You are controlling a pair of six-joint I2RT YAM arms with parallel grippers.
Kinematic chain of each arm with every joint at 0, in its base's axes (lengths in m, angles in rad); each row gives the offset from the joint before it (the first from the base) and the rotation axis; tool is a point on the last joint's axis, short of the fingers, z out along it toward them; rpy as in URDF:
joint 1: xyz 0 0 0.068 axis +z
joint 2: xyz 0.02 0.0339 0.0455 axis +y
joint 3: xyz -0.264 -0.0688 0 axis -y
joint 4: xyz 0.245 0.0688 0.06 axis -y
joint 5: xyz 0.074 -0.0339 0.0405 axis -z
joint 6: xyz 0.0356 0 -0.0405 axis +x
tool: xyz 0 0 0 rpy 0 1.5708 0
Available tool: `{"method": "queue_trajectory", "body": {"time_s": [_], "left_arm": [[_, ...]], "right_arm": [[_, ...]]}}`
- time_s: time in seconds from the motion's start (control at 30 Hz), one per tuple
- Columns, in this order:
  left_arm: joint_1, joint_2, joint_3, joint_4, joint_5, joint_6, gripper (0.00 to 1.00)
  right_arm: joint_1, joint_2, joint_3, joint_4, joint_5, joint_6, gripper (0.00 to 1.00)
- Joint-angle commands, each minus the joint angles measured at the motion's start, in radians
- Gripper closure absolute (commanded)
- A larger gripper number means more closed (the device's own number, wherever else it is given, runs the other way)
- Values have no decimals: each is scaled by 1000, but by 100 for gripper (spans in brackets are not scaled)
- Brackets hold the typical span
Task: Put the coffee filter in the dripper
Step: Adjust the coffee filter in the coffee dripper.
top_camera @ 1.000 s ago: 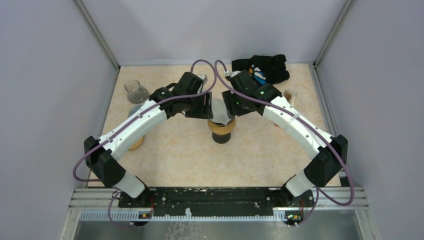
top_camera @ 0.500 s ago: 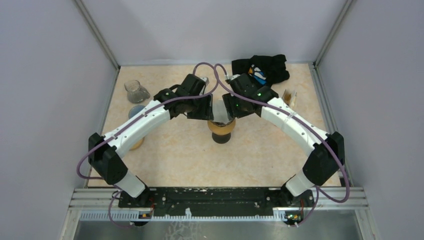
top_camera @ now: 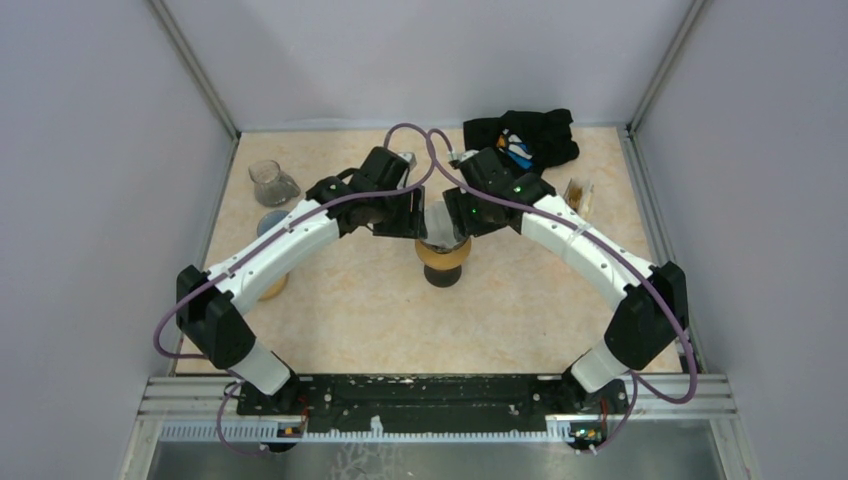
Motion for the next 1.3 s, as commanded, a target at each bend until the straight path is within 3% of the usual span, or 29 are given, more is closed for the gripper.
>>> {"method": "queue_trajectory", "body": {"time_s": [0.0, 0.67, 1.27], "left_arm": [[14, -27, -24, 55, 18, 8, 36], [45, -37, 1, 99, 126, 6, 31], [49, 91, 71, 83, 55, 39, 32]], "right_arm": [[-10, -40, 26, 23, -9, -20, 41], [-13, -74, 75, 34, -102, -25, 35], [-13, -51, 41, 0, -231, -77, 31]]}}
